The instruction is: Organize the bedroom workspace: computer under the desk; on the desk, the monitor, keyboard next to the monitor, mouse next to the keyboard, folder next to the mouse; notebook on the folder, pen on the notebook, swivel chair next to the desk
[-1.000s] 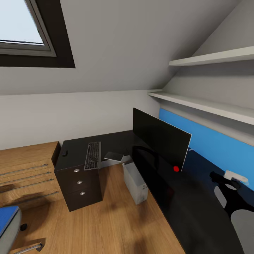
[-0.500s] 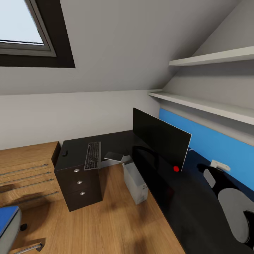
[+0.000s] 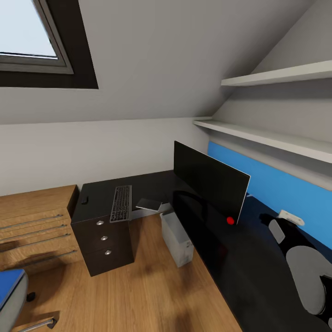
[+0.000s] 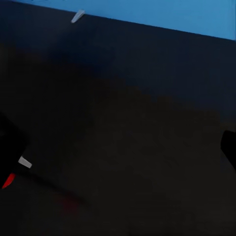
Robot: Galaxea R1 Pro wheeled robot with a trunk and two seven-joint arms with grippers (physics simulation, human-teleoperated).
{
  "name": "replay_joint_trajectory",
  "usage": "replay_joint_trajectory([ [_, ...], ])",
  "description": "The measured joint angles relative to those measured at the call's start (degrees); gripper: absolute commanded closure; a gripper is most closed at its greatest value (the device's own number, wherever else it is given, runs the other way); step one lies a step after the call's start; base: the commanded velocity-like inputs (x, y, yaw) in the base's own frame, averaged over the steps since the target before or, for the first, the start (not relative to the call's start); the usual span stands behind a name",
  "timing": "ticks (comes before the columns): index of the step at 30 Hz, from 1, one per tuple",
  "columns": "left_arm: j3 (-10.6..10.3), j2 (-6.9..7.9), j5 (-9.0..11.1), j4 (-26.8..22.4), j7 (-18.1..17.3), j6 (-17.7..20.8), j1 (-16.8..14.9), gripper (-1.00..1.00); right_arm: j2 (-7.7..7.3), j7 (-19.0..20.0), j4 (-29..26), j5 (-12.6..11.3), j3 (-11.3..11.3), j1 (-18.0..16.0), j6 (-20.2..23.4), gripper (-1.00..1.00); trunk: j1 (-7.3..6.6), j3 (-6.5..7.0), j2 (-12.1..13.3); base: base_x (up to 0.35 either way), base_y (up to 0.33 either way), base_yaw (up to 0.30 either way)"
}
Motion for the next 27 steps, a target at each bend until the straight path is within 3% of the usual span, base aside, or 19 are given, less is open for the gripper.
replay_joint_trajectory([
  [9, 0.1, 0.01, 0.0, 0.0, 0.0, 0.0, 0.0, -1.00, -0.35, 0.0, 0.0, 0.0, -1.1, 0.0, -0.1, -1.00, 0.00, 0.00, 0.0, 0.000, 0.000, 0.000],
  [11, 0.1, 0.01, 0.0, 0.0, 0.0, 0.0, 0.0, -1.00, -0.57, 0.0, 0.0, -0.1, -2.4, 0.0, -0.1, -1.00, 0.00, 0.00, 0.0, 0.000, 0.000, 0.000],
  [27, 0.1, 0.00, 0.0, 0.0, 0.0, 0.0, 0.0, -1.00, -2.10, 0.5, 0.2, 0.3, -2.6, 0.1, -2.9, -1.00, -0.02, 0.00, 0.0, 0.044, 0.000, 0.000],
])
